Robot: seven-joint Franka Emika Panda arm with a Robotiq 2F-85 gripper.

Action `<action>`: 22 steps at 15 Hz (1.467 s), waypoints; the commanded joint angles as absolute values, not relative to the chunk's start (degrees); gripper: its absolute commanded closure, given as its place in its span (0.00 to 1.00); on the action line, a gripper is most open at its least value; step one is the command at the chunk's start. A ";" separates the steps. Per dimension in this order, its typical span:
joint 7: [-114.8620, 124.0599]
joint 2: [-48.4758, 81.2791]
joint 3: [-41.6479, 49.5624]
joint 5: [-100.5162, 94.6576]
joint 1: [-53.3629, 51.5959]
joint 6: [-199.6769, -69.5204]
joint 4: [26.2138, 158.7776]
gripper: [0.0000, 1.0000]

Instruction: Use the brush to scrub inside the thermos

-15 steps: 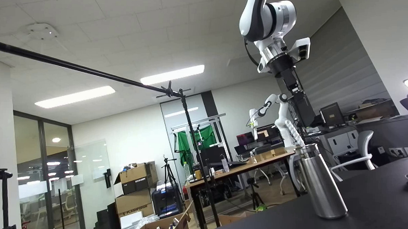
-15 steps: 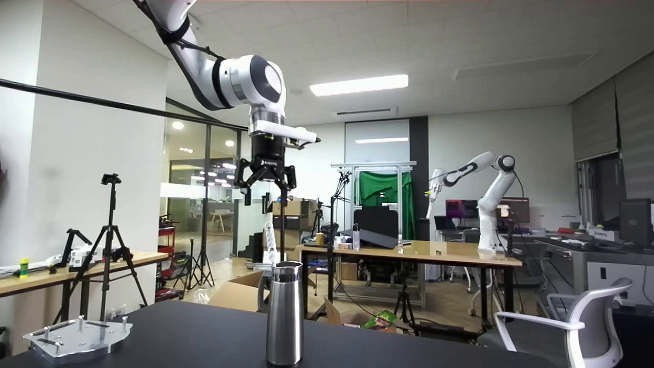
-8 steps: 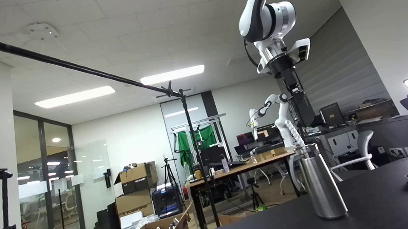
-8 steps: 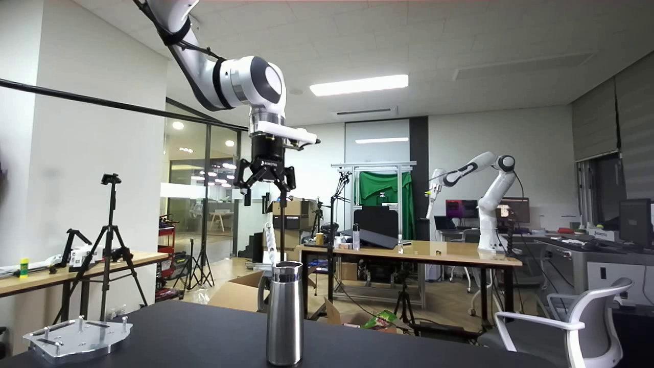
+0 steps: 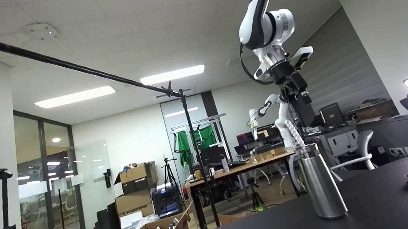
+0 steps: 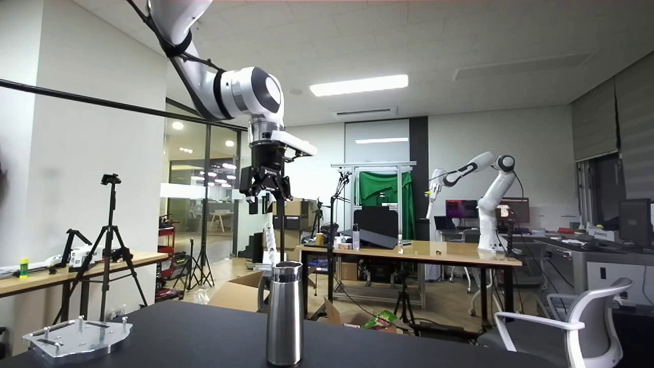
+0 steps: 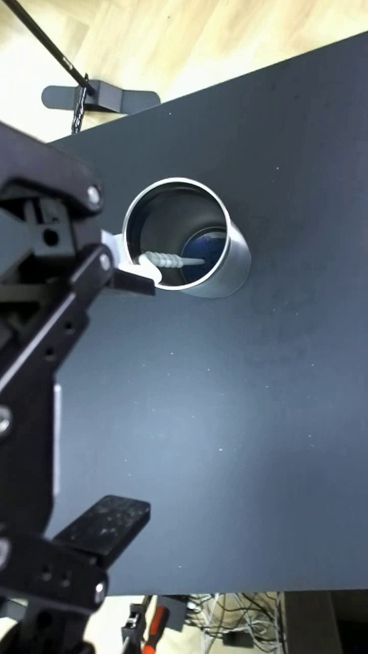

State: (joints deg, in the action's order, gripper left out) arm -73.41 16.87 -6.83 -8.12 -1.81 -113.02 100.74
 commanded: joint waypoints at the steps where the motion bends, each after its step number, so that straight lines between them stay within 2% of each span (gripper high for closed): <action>1: -76.91 19.17 -6.32 -14.87 -3.17 -111.66 96.68 0.00; 13: -78.22 27.09 -6.56 -25.60 -7.52 -115.20 89.82 0.00; 22: -77.80 32.93 -7.24 -20.07 -7.63 -111.77 83.18 0.00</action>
State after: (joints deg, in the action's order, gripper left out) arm -77.73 30.64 -6.88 -22.57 -7.90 -114.61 87.58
